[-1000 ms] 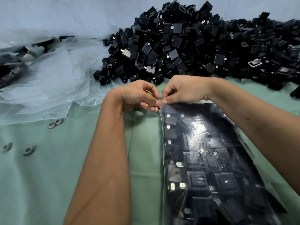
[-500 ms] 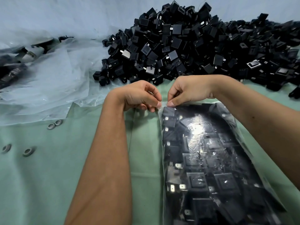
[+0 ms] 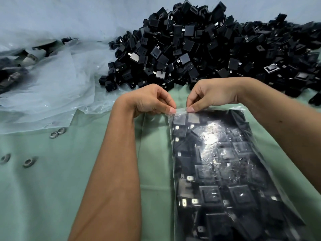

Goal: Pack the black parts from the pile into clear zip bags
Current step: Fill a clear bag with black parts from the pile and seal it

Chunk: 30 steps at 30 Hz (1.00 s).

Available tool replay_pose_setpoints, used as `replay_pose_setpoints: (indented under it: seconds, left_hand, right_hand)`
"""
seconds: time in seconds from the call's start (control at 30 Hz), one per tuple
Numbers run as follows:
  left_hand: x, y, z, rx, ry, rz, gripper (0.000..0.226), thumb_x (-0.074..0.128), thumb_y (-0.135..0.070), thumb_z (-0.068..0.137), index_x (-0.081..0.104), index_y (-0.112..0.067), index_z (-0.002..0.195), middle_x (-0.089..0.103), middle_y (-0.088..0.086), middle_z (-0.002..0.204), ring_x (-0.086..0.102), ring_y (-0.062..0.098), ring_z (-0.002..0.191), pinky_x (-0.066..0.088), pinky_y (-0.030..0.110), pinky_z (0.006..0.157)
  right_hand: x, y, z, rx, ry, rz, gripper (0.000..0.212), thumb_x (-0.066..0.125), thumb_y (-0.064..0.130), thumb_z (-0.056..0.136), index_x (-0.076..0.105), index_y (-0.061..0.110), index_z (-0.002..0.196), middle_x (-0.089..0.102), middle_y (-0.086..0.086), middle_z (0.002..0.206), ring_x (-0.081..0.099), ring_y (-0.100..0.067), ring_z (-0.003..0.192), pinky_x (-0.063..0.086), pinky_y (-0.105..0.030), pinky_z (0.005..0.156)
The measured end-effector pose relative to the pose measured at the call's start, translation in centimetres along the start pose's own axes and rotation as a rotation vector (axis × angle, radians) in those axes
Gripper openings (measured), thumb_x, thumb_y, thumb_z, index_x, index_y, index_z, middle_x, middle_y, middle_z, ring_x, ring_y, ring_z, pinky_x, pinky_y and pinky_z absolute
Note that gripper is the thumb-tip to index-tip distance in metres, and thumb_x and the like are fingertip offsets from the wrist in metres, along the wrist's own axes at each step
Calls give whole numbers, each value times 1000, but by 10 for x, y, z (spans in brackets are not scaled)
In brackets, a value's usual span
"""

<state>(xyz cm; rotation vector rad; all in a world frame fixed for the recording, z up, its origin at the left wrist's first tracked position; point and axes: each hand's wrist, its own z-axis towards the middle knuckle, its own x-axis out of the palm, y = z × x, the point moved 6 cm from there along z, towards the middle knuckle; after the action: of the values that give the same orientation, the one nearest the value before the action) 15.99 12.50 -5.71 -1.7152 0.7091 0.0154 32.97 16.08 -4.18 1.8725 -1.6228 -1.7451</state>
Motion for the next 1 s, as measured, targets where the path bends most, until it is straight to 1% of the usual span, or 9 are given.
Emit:
replay_pose_setpoints:
  seconds: [0.2, 0.27, 0.43, 0.53, 0.6, 0.7, 0.8, 0.9, 1.0]
  left_hand:
    - [-13, 10, -7, -118, 17, 69, 20, 84, -15, 81, 77, -4, 96, 78, 13, 89, 56, 9, 54, 40, 17, 48]
    - [-9, 9, -7, -88, 8, 37, 16, 83, -10, 81, 76, -3, 93, 78, 12, 83, 57, 9, 52, 40, 15, 45]
    - [-6, 7, -7, -22, -5, -42, 21, 83, -3, 75, 67, -8, 88, 74, 10, 73, 57, 9, 48, 36, 14, 40]
    - [-4, 2, -7, 63, 3, -92, 34, 78, 9, 78, 54, -13, 86, 69, 8, 68, 55, 12, 47, 36, 17, 41]
    - [-2, 0, -6, 106, 5, -126, 42, 75, 15, 79, 47, -16, 83, 67, 8, 68, 53, 13, 47, 38, 18, 42]
    - [-3, 1, -6, 102, -1, -133, 43, 73, 17, 80, 46, -16, 82, 66, 8, 69, 52, 13, 49, 36, 18, 44]
    - [-4, 5, -7, 30, 27, -132, 32, 77, 9, 80, 54, -12, 87, 64, 7, 70, 56, 13, 53, 35, 16, 43]
    - [-4, 6, -7, 19, 13, -89, 29, 80, 6, 79, 58, -11, 88, 66, 6, 69, 59, 13, 55, 38, 18, 44]
    - [-3, 5, -5, 29, -4, -69, 30, 80, 6, 78, 57, -13, 83, 64, 4, 63, 56, 12, 50, 38, 18, 43]
  right_hand:
    - [0, -1, -3, -22, -18, 17, 14, 73, 22, 96, 81, 21, 85, 71, 8, 72, 59, -2, 65, 45, -11, 64]
    - [1, -1, -4, -11, -24, 28, 12, 74, 23, 95, 82, 20, 87, 73, 6, 74, 61, -3, 66, 46, -12, 64]
    - [6, 10, 1, -34, -56, 50, 24, 73, 40, 93, 81, 17, 94, 75, -17, 92, 61, -15, 77, 49, -31, 79]
    - [12, 22, 13, -51, -71, 64, 20, 77, 35, 92, 80, 16, 89, 62, 0, 65, 51, -6, 60, 43, -17, 60]
    - [12, 26, 19, -70, -109, 37, 11, 79, 28, 91, 81, 18, 87, 59, 12, 59, 49, 1, 53, 38, -8, 53]
    - [11, 30, 21, -98, -140, -33, 7, 81, 29, 89, 82, 22, 87, 66, 11, 67, 53, 3, 61, 42, -10, 62]
    - [13, 31, 21, -110, -132, -38, 10, 81, 31, 89, 82, 21, 88, 69, -2, 71, 54, 0, 64, 45, -15, 67]
    - [14, 32, 21, -125, -148, -65, 10, 80, 30, 89, 83, 21, 89, 66, 7, 64, 52, 2, 60, 41, -10, 62]
    - [14, 32, 22, -120, -155, -116, 10, 80, 31, 90, 83, 22, 88, 67, 5, 66, 53, 2, 61, 41, -10, 62]
